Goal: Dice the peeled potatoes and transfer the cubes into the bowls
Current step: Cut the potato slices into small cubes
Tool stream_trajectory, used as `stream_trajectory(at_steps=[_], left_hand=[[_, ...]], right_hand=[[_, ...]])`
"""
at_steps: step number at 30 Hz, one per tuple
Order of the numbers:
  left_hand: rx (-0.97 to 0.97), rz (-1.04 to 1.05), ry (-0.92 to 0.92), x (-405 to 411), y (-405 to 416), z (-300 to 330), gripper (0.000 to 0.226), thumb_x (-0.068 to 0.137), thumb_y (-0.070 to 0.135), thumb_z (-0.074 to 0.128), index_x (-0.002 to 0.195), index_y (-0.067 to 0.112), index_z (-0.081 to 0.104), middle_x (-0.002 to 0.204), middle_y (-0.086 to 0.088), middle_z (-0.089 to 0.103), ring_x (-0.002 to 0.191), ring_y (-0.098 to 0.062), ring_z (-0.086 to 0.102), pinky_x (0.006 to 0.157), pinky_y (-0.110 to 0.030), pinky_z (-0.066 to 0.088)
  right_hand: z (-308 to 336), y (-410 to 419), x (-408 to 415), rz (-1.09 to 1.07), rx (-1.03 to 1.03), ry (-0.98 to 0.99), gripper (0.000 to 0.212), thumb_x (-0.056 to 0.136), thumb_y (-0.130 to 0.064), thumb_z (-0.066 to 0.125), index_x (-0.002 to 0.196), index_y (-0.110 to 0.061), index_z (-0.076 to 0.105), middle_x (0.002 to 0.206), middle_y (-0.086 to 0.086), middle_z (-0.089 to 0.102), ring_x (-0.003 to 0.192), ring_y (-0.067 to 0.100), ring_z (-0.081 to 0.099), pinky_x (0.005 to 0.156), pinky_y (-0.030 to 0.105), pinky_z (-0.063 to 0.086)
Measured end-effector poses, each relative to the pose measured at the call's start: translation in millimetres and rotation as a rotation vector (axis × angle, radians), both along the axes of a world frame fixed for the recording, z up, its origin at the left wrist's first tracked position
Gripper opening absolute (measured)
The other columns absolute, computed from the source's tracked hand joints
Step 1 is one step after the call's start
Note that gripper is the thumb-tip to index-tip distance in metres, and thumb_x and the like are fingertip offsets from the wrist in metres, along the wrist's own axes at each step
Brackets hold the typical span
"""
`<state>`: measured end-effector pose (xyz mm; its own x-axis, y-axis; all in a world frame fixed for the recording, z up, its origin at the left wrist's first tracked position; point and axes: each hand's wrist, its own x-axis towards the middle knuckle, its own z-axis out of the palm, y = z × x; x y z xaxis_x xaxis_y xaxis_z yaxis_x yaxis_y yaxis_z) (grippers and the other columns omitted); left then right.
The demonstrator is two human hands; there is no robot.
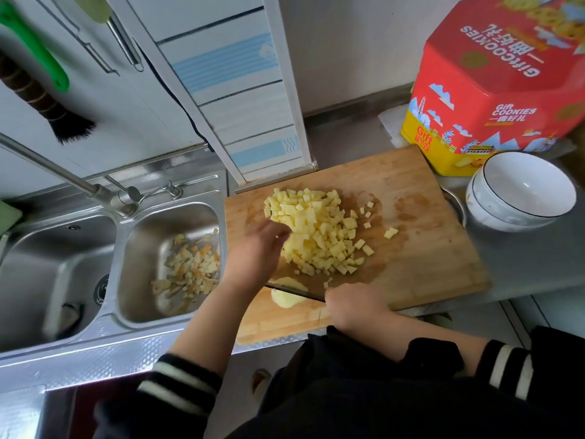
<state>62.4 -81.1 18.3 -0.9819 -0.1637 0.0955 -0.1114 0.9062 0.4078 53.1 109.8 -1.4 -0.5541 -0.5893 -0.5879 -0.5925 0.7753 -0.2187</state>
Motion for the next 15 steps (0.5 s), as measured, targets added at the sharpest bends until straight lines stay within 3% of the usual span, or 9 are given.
stream_trajectory(at_steps=[2, 4, 8, 11, 15], left_hand=[[-0.064, 0.064, 0.538, 34, -1, 7, 0.009, 0.091, 0.007, 0.062, 0.100, 0.005, 0.064, 0.097, -0.008, 0.064, 0.086, -0.017, 0.056, 0.072, -0.026, 0.046], [-0.065, 0.111, 0.660, 67, -1, -13, 0.011, 0.091, 0.007, 0.060, 0.100, 0.007, 0.054, 0.095, -0.010, 0.059, 0.085, -0.019, 0.052, 0.073, -0.024, 0.043], [0.062, 0.100, 0.297, 99, 6, -85, 0.014, 0.093, 0.032, 0.056, 0.103, 0.021, 0.055, 0.100, -0.001, 0.059, 0.087, -0.022, 0.058, 0.072, -0.032, 0.048], [0.034, 0.090, 0.065, 97, 15, -113, 0.024, 0.090, 0.039, 0.052, 0.097, 0.019, 0.063, 0.100, 0.000, 0.060, 0.086, -0.027, 0.061, 0.066, -0.038, 0.053], [-0.049, 0.110, 0.019, 92, 24, -118, 0.030, 0.086, 0.035, 0.050, 0.085, 0.011, 0.068, 0.093, -0.004, 0.063, 0.081, -0.027, 0.060, 0.054, -0.032, 0.050]], right_hand=[[2, -2, -4, -0.010, 0.046, -0.012, 0.028, 0.090, -0.001, 0.043, 0.107, -0.012, 0.062, 0.103, 0.005, 0.064, 0.096, 0.027, 0.062, 0.068, 0.031, 0.041], [1, -3, -8, -0.011, 0.057, -0.002, 0.024, 0.092, -0.003, 0.043, 0.102, -0.012, 0.063, 0.085, 0.002, 0.058, 0.081, 0.025, 0.058, 0.064, 0.030, 0.041], [2, -4, -11, -0.036, 0.057, 0.016, 0.018, 0.097, -0.009, 0.044, 0.090, -0.014, 0.060, 0.070, -0.002, 0.049, 0.062, 0.018, 0.048, 0.048, 0.028, 0.031], [5, -5, -13, -0.060, 0.035, 0.013, 0.020, 0.100, -0.019, 0.043, 0.087, -0.015, 0.058, 0.071, -0.002, 0.051, 0.067, 0.021, 0.053, 0.054, 0.028, 0.037], [7, -2, -8, -0.016, -0.020, -0.010, 0.024, 0.104, -0.028, 0.035, 0.086, -0.018, 0.048, 0.071, -0.004, 0.048, 0.072, 0.022, 0.054, 0.054, 0.030, 0.037]])
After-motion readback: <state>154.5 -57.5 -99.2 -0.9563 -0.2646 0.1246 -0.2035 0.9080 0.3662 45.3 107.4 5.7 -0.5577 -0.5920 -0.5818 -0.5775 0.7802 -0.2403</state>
